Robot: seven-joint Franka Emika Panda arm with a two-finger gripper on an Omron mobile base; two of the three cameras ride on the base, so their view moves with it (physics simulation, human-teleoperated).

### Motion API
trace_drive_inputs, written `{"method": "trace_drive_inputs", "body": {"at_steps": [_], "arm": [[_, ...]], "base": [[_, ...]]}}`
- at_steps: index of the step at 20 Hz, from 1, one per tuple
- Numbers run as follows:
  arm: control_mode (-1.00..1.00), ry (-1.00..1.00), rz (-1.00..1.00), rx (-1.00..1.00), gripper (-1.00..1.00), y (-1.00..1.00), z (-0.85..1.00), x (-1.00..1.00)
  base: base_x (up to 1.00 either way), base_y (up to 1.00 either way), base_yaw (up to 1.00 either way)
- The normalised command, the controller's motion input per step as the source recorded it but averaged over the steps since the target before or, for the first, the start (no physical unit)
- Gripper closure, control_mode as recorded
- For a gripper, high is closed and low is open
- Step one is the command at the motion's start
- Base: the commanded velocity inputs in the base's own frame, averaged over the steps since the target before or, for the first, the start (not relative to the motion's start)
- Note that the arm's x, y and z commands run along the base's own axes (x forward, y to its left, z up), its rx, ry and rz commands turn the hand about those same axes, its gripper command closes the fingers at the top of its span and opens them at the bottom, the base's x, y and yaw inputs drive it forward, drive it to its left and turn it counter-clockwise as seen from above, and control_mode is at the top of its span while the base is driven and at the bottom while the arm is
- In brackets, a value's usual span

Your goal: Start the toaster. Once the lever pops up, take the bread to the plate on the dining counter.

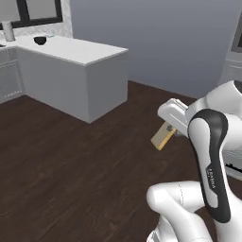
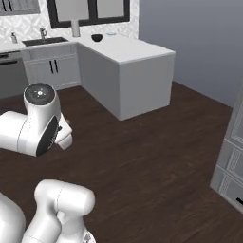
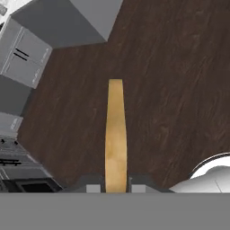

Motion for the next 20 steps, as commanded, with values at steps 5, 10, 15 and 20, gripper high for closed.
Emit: {"method": "trace_drive_inputs", "body": {"at_steps": [5,10,15,20], "arm": [[1.0,0.0,0.0,0.0,1.0,0.0,0.0,0.0],[1.0,0.0,0.0,0.0,1.0,0.0,0.0,0.0],[1.0,0.0,0.0,0.0,1.0,0.0,0.0,0.0],[1.0,0.0,0.0,0.0,1.0,0.0,0.0,0.0]], "base": [[0.99,0.0,-0.39],[1.0,0.02,-0.35],[1.0,0.21,-0.32],[1.0,0.38,-0.28]]}}
